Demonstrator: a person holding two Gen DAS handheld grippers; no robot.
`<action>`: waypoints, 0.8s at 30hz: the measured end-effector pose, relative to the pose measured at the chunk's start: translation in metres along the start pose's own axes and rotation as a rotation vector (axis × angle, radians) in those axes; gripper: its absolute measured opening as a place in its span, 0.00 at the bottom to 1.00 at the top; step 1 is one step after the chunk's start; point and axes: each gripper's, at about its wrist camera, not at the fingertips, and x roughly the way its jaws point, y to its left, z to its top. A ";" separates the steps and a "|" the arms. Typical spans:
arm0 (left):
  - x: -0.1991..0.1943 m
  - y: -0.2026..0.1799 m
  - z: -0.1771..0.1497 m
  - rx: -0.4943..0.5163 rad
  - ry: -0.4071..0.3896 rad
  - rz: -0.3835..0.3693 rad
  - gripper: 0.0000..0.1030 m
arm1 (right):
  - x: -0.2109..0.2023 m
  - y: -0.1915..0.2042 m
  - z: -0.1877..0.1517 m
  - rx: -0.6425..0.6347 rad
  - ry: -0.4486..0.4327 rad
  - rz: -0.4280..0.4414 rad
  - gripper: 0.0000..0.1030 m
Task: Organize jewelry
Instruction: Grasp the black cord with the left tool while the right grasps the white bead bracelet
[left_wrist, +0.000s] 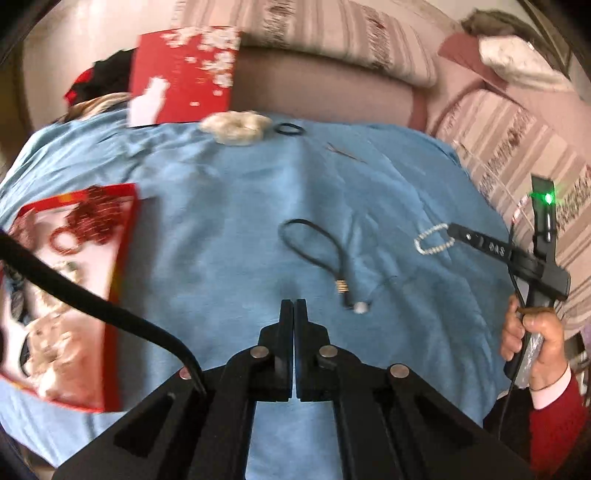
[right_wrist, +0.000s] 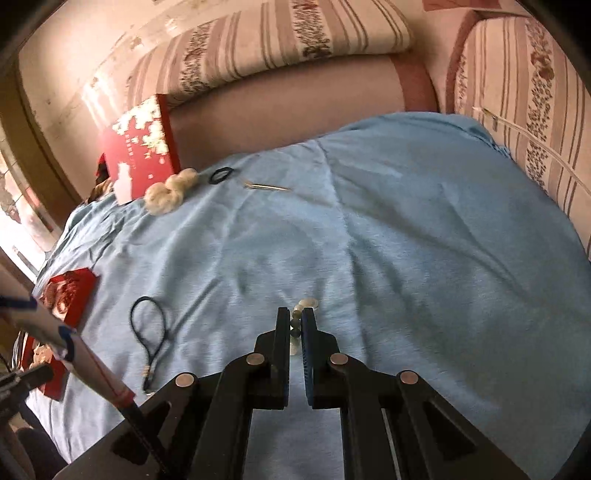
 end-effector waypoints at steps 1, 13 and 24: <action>-0.001 0.006 0.001 -0.012 0.009 -0.008 0.00 | 0.001 0.005 -0.001 -0.002 0.004 0.004 0.06; 0.088 -0.058 0.018 0.054 0.096 -0.072 0.46 | 0.001 0.017 -0.007 0.032 0.008 -0.005 0.06; 0.111 -0.060 0.012 0.089 0.106 0.030 0.06 | 0.009 0.001 -0.001 0.066 0.011 0.013 0.06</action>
